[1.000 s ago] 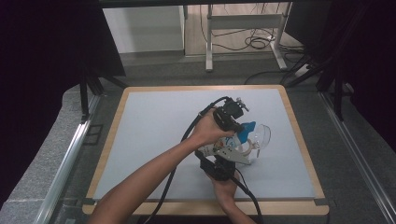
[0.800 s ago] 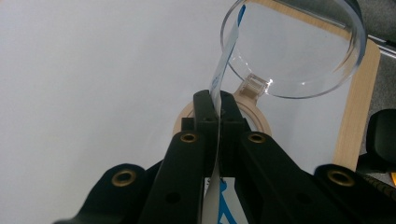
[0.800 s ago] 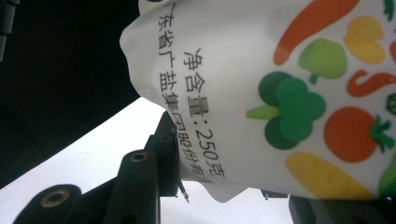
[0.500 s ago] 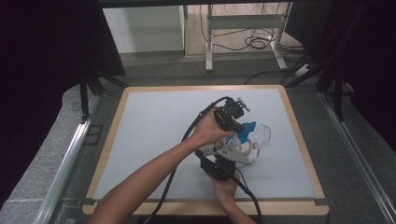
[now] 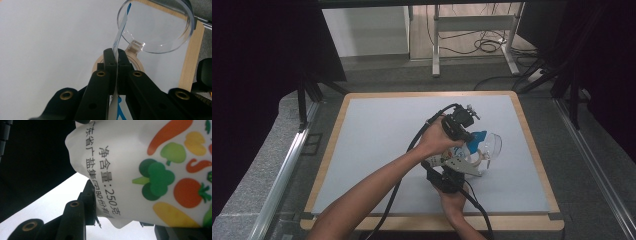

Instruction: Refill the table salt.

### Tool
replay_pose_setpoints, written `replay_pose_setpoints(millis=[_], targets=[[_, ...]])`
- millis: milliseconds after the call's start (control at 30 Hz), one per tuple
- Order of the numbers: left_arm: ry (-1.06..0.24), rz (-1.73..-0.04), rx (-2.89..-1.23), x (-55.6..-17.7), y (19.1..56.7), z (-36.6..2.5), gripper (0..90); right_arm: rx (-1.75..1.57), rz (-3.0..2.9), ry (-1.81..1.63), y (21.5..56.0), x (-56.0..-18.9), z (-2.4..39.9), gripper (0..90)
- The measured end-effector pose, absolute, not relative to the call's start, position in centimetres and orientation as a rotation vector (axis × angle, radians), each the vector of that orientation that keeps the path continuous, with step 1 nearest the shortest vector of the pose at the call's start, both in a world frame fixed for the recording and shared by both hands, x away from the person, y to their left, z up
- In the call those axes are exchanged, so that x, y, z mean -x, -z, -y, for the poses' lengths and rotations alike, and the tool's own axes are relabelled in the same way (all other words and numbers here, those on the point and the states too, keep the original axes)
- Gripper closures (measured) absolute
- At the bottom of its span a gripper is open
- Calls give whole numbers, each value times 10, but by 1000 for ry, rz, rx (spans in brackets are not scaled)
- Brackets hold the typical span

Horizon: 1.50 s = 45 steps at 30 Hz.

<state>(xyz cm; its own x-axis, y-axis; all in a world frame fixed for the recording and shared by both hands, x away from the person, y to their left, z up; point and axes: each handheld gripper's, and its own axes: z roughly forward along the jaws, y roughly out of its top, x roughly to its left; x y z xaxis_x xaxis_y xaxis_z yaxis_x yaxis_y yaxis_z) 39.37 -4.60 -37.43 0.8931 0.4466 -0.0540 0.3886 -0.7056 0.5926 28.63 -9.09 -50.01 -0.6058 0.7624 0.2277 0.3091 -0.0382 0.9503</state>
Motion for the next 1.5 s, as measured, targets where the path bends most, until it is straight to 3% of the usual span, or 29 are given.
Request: replay_pose_setpoints(millis=[1500], targets=[[-142,-597,-2437,-393,371,48,900,-1148,-1861,-1708,497,-286,92,592]])
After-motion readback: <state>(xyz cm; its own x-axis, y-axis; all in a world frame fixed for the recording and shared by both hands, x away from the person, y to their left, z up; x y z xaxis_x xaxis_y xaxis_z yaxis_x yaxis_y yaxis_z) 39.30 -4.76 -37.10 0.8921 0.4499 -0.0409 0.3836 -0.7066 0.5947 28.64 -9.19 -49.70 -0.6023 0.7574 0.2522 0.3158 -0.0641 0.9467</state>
